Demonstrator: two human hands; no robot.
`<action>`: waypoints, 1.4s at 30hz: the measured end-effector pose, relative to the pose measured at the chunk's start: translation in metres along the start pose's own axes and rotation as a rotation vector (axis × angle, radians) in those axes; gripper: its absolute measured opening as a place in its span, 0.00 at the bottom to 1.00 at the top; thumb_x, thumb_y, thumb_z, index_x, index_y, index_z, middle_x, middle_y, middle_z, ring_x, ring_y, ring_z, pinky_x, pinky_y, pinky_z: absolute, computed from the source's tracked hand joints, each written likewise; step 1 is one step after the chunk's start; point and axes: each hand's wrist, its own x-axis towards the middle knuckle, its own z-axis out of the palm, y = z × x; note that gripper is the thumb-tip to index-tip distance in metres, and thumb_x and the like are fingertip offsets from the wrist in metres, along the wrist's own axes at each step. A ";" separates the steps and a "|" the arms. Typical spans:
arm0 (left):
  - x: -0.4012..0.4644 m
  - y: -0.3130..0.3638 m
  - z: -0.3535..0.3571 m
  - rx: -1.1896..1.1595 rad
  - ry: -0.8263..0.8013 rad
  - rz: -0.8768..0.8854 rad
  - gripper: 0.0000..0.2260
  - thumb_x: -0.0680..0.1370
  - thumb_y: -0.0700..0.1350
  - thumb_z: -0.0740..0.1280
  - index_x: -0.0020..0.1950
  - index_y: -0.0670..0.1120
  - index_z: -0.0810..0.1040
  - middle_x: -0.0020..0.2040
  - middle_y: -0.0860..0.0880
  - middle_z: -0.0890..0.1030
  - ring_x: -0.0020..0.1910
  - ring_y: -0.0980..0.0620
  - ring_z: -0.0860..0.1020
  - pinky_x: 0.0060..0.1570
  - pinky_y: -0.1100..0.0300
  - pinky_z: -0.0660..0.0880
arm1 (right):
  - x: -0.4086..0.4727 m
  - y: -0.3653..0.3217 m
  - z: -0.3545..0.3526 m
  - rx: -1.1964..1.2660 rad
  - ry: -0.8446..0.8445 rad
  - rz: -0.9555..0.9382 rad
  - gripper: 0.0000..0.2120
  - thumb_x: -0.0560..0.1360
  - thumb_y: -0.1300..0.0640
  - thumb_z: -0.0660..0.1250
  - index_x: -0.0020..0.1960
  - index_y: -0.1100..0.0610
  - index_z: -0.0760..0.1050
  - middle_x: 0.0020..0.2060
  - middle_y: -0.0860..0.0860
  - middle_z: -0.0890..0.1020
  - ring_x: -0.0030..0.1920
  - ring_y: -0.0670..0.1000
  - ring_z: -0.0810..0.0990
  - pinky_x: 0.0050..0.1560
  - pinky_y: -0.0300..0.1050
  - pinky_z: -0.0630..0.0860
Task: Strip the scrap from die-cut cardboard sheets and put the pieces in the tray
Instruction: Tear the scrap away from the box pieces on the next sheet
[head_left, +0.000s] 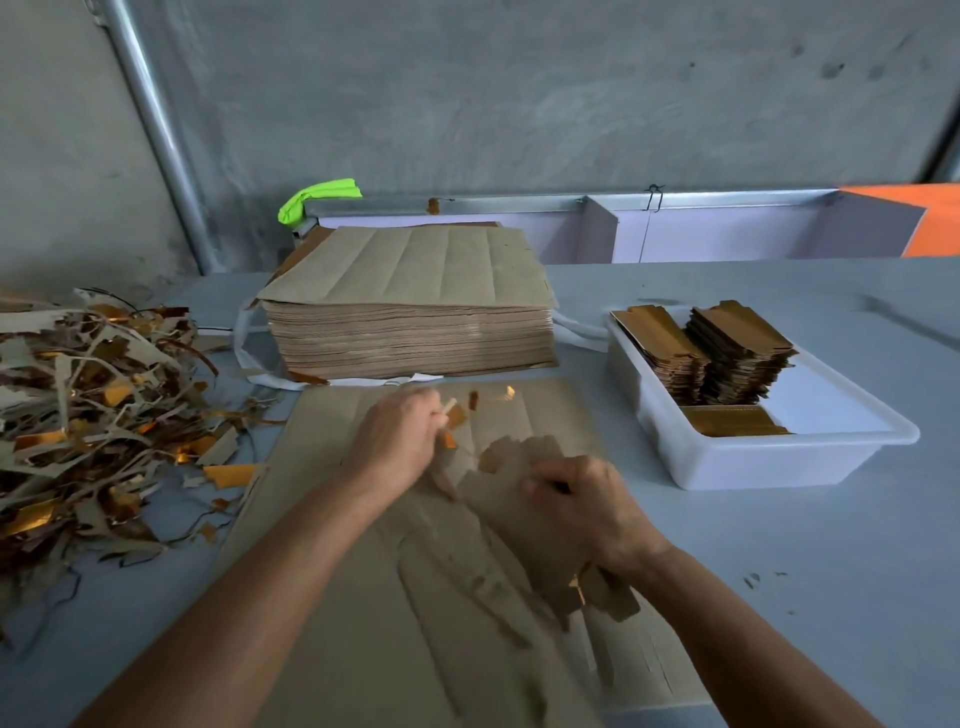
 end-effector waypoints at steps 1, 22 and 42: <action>0.001 -0.006 -0.002 0.058 0.044 -0.052 0.07 0.79 0.42 0.63 0.45 0.40 0.75 0.48 0.43 0.77 0.49 0.42 0.76 0.44 0.53 0.67 | 0.000 0.005 0.002 0.076 0.069 0.081 0.15 0.77 0.55 0.64 0.34 0.59 0.76 0.30 0.49 0.75 0.33 0.48 0.72 0.34 0.38 0.70; -0.084 0.062 0.018 0.256 -0.303 0.330 0.31 0.65 0.73 0.60 0.54 0.51 0.78 0.62 0.50 0.66 0.65 0.49 0.57 0.70 0.43 0.40 | 0.011 -0.007 0.000 0.634 0.403 0.389 0.16 0.73 0.57 0.69 0.46 0.73 0.74 0.39 0.71 0.77 0.35 0.58 0.75 0.42 0.66 0.76; -0.098 0.015 0.002 0.230 -0.549 0.206 0.13 0.80 0.54 0.59 0.52 0.50 0.80 0.51 0.52 0.70 0.55 0.53 0.68 0.64 0.53 0.62 | 0.023 0.019 -0.027 0.694 0.492 0.413 0.05 0.76 0.61 0.62 0.42 0.56 0.74 0.37 0.54 0.78 0.38 0.53 0.76 0.37 0.47 0.75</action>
